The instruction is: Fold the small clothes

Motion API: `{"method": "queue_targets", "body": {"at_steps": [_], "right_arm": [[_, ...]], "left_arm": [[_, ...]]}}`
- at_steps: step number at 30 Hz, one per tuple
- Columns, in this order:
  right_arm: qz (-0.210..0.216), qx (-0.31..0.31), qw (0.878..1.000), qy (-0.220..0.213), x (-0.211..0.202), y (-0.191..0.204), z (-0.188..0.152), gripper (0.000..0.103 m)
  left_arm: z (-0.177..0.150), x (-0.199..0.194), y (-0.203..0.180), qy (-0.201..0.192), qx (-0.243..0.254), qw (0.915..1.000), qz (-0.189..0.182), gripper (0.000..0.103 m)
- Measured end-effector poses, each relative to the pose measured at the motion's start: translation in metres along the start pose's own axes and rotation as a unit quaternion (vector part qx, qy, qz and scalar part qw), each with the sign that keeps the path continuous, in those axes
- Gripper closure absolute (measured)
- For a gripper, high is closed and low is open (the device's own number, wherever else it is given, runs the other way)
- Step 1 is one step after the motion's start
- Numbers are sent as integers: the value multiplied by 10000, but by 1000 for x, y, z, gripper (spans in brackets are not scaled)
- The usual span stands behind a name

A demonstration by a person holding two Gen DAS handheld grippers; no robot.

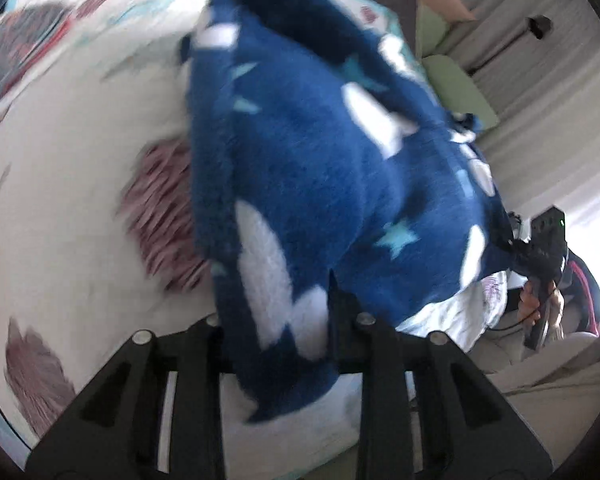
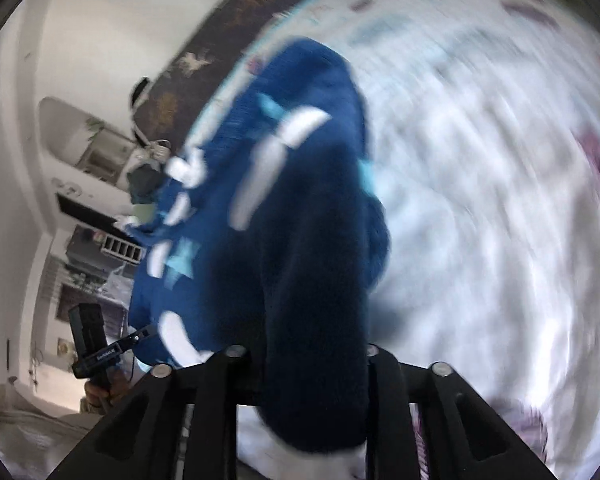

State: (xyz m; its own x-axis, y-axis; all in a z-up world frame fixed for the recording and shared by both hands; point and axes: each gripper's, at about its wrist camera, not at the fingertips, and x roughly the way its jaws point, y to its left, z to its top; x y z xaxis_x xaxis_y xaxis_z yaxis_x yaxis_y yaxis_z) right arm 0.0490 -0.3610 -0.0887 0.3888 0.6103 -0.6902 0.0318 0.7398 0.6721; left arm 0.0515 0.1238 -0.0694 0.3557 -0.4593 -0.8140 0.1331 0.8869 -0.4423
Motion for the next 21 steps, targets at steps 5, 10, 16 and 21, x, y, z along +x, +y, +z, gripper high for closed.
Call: {"method": "queue_targets", "body": {"at_steps": [5, 10, 16, 21], "right_arm": [[-857, 58, 9942, -652, -42, -1, 18, 61], [-1026, -1162, 9797, -1273, -58, 59, 50, 61], [-781, -2457, 9662, -76, 37, 122, 58, 61], [-528, -2416, 9688, 141, 83, 129, 80, 61]], "left_arm": [[3, -41, -4, -568, 122, 9953, 769, 58], [39, -72, -38, -1408, 715, 9845, 769, 58], [58, 9, -86, -244, 1698, 9833, 600, 58], [101, 31, -82, -423, 1631, 9852, 305, 58]]}}
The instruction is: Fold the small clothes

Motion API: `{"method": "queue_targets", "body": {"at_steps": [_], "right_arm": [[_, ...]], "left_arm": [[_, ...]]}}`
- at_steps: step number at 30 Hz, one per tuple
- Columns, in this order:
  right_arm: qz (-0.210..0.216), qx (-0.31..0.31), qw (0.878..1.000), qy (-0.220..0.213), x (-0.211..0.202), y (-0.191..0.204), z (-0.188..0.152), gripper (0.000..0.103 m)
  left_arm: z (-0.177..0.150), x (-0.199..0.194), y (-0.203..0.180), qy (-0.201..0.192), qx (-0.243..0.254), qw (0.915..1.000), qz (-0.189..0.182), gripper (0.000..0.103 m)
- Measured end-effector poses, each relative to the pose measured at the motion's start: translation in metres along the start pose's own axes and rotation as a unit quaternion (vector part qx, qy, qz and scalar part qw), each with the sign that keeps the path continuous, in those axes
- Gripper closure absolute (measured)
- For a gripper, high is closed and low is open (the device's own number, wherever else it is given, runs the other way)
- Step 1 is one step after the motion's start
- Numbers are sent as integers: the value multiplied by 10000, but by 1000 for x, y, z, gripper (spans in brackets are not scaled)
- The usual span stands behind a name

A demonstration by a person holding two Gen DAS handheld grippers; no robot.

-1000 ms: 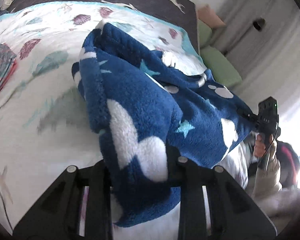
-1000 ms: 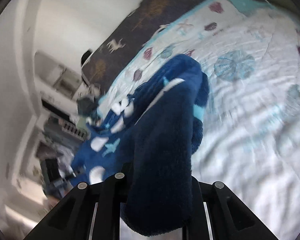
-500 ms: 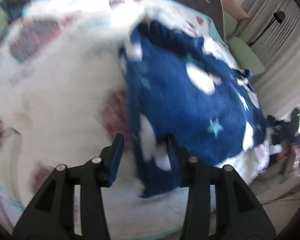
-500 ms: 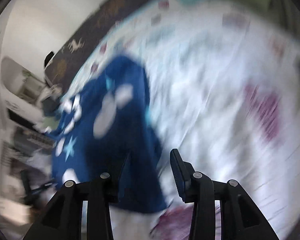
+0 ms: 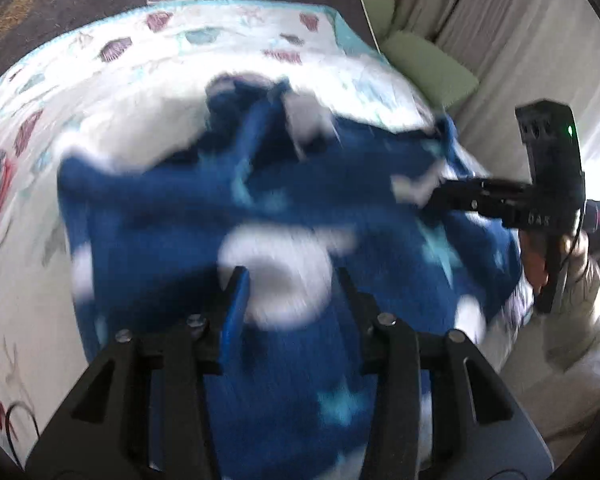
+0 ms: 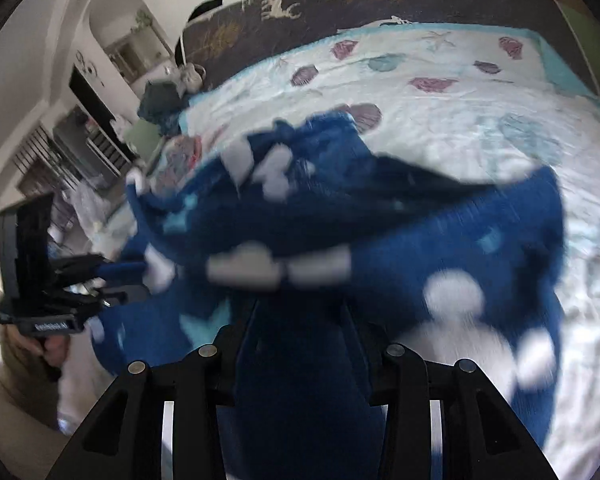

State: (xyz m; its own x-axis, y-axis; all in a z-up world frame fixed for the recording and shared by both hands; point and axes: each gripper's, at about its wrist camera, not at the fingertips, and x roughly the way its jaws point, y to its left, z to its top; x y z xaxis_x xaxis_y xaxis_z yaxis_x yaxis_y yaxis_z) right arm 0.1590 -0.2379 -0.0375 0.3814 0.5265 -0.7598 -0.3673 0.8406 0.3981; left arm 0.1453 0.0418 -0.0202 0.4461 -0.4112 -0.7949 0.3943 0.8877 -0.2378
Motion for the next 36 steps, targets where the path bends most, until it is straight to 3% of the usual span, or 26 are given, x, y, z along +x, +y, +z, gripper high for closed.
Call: {"method": "queue_targets", "body": {"at_steps": [5, 8, 10, 14, 16, 20, 21, 23, 27, 29, 31, 36], "right_arm": [[-56, 372, 9990, -246, 23, -21, 44, 61], [-353, 895, 9952, 151, 52, -48, 50, 62], [-178, 1004, 9945, 229, 57, -54, 46, 62], [-177, 798, 9966, 89, 36, -44, 60, 61], [29, 759, 9971, -75, 26, -37, 74, 60], [368, 700, 9968, -152, 28, -16, 109, 57], [406, 683, 9968, -77, 35, -11, 115, 57], [480, 847, 9950, 219, 58, -6, 130, 57], [523, 1324, 9872, 714, 97, -8, 137, 57], [641, 1430, 9851, 708, 103, -10, 130, 57], [795, 1484, 9832, 711, 107, -13, 126, 57], [786, 1431, 9839, 733, 107, -13, 125, 57]], "left_arm": [[28, 21, 49, -245, -637, 9967, 433, 59], [25, 45, 77, -82, -1063, 9924, 618, 59], [19, 51, 85, -91, -1177, 9922, 397, 60], [24, 31, 74, -159, -1001, 9942, 346, 59], [35, 16, 70, -344, -1016, 9942, 46, 59], [72, -5, 55, -828, -772, 9935, -126, 56], [85, 0, 52, -802, -723, 9939, -238, 51], [109, 24, 48, -461, -707, 9951, -514, 50], [117, 64, 32, -6, -606, 9976, -344, 50], [111, 79, 31, 129, -635, 9964, -539, 62], [107, 87, 34, 261, -786, 9930, -841, 91], [90, 75, 52, 165, -1233, 9898, -699, 92]]}}
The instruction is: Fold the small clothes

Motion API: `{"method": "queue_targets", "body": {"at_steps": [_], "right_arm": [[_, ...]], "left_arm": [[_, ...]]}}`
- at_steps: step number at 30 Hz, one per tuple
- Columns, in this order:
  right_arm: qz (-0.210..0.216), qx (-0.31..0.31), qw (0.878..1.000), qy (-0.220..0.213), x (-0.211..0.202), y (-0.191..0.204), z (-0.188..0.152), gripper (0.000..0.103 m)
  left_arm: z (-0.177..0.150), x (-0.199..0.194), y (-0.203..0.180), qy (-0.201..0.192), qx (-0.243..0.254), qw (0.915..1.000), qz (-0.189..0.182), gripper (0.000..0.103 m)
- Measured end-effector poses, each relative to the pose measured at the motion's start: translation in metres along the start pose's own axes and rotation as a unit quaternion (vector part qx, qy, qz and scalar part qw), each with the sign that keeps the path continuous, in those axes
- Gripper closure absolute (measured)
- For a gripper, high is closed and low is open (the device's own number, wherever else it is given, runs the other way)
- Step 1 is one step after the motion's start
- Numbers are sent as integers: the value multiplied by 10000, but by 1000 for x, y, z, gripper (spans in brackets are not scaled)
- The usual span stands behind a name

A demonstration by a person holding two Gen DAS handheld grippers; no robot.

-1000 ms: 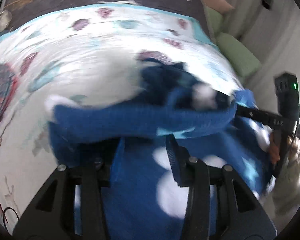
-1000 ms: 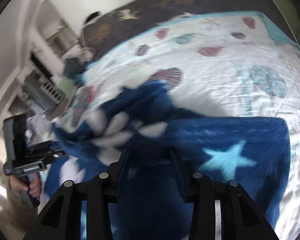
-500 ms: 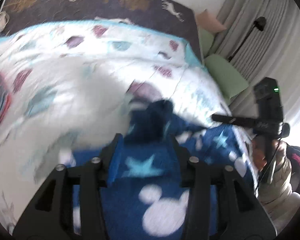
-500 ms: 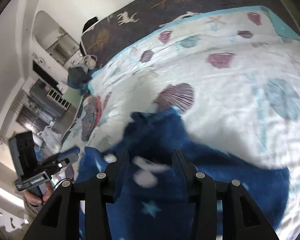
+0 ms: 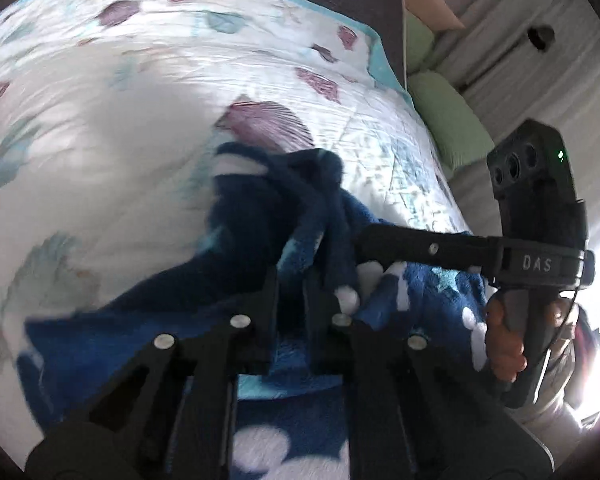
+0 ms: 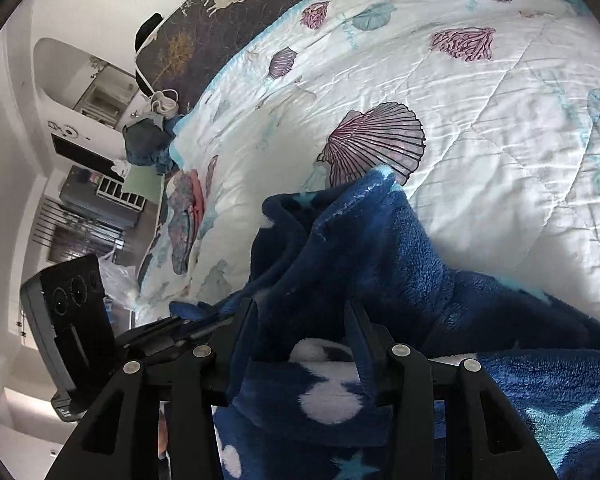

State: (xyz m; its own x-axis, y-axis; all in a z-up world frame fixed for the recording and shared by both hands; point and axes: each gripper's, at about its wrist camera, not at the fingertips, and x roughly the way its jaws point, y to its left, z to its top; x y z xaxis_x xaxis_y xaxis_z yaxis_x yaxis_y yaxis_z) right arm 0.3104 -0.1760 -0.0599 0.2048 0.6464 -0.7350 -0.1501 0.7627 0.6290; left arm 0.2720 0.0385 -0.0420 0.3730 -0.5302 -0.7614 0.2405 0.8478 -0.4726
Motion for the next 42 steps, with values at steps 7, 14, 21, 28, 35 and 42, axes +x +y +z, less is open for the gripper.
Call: {"method": "queue_targets", "body": {"at_steps": [7, 14, 21, 28, 35, 42], "right_arm": [[-59, -341, 9993, 112, 12, 28, 1, 54], [-855, -243, 9945, 547, 55, 37, 8, 53], [-748, -206, 9970, 68, 25, 25, 11, 96], [-977, 546, 9906, -781, -64, -62, 1, 99], [-653, -242, 9971, -317, -44, -25, -10, 78], [-1395, -1960, 9696, 440, 38, 85, -21, 54]], "left_arm": [[-32, -17, 16, -119, -230, 9997, 24, 92], [-43, -15, 22, -236, -469, 9986, 43, 92], [-40, -12, 29, -200, -618, 9979, -37, 92], [-41, -9, 35, -184, -656, 9977, -66, 92], [-43, -10, 33, -240, -705, 9972, -31, 92], [-48, -6, 42, -262, -861, 9959, -108, 89]]}}
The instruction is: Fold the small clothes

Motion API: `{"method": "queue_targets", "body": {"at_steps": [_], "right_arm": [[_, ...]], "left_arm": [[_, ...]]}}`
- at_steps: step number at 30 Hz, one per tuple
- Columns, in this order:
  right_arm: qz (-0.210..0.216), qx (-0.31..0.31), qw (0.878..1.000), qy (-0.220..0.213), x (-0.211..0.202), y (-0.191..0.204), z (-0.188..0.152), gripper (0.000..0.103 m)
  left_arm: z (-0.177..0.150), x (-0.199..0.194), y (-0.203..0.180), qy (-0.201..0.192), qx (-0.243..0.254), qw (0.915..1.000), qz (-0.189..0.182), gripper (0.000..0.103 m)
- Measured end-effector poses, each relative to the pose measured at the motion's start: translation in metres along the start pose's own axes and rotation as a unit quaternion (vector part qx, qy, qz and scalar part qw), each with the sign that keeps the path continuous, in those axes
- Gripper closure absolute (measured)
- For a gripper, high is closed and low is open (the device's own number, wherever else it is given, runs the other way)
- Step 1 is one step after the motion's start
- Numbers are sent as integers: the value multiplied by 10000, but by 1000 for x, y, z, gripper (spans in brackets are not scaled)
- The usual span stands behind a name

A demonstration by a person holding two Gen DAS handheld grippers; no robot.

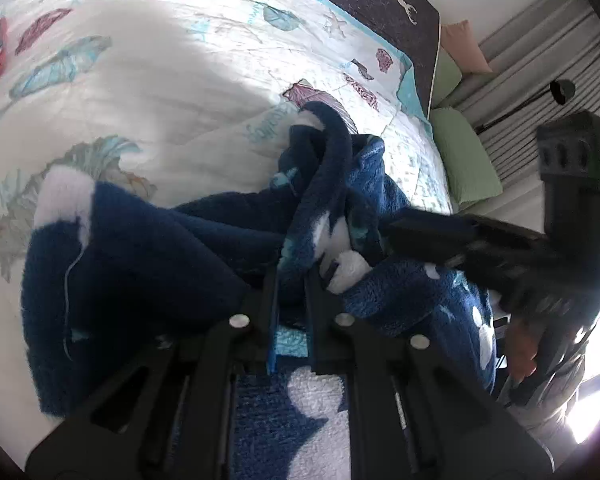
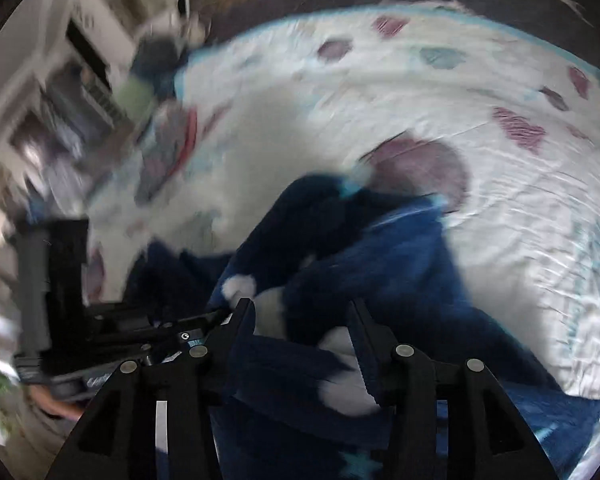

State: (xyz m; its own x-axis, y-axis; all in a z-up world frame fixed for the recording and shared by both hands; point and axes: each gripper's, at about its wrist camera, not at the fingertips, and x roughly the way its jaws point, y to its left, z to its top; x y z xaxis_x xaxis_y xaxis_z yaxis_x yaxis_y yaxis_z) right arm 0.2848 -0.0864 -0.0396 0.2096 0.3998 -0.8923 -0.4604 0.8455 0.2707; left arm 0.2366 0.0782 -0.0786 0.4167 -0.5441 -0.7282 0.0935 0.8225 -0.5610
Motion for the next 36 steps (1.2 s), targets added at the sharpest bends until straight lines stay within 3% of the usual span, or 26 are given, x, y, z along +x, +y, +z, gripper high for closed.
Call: {"method": "queue_targets", "body": {"at_steps": [4, 6, 7, 10, 13, 16, 18, 19, 21, 25, 26, 27, 28, 29, 30, 32, 34, 35, 36], "right_arm": [[-503, -108, 9977, 430, 39, 10, 1, 55], [-516, 155, 9977, 417, 46, 4, 1, 73], [-376, 409, 9977, 387, 45, -5, 0, 91], [-60, 1090, 9939, -179, 16, -38, -9, 93], [857, 2148, 9702, -717, -17, -93, -36, 94], [916, 3027, 9461, -704, -18, -152, -74, 94], [1151, 3453, 9293, -627, -11, -180, -91, 102], [1139, 3500, 9278, -610, -9, -186, -96, 103], [946, 3379, 9347, -561, -12, -187, -97, 103], [464, 2534, 9635, -726, -32, -154, -77, 94], [430, 2317, 9681, -846, -37, -147, -70, 86], [425, 2058, 9723, -1023, -45, -139, -62, 77], [417, 1845, 9748, -1181, -53, -132, -54, 52], [390, 1697, 9766, -1266, -55, -125, -47, 25], [404, 1516, 9789, -1313, -56, -120, -39, 21], [506, 1205, 9843, -1189, -47, -111, -24, 21], [534, 1229, 9860, -989, -32, -104, -16, 24], [596, 1206, 9869, -887, -26, -99, -15, 43], [673, 1153, 9879, -784, -18, -96, -13, 69]], "left_arm": [[-3, 3, 6, -59, -28, 9999, -83, 89], [-5, 4, 4, -114, 45, 9999, -69, 89], [-5, 4, 3, -125, 78, 9999, -58, 89], [-5, 3, 4, -130, 72, 9998, -113, 89], [-5, 3, 6, -131, 20, 9997, -209, 89], [-5, 2, 6, -131, 19, 9997, -225, 89], [-5, 3, 6, -130, 11, 9997, -224, 89], [-5, 3, 7, -128, 0, 9997, -227, 89], [-4, 2, 6, -132, -19, 9997, -207, 89], [-3, -9, -1, -221, -1, 9996, -177, 89], [-2, -14, -5, -281, 33, 9994, -177, 88], [2, -21, -10, -327, 97, 9992, -198, 80], [5, -26, -14, -390, 161, 9989, -184, 63], [11, -34, -21, -555, 269, 9981, -89, 53], [16, -37, -28, -695, 381, 9969, 8, 36], [31, -31, -47, -748, 787, 9940, 116, 32], [44, -11, -61, -514, 905, 9944, 185, 32], [48, 0, -65, -388, 963, 9942, 265, 35], [51, 14, -70, -261, 1070, 9928, 478, 68]]}}
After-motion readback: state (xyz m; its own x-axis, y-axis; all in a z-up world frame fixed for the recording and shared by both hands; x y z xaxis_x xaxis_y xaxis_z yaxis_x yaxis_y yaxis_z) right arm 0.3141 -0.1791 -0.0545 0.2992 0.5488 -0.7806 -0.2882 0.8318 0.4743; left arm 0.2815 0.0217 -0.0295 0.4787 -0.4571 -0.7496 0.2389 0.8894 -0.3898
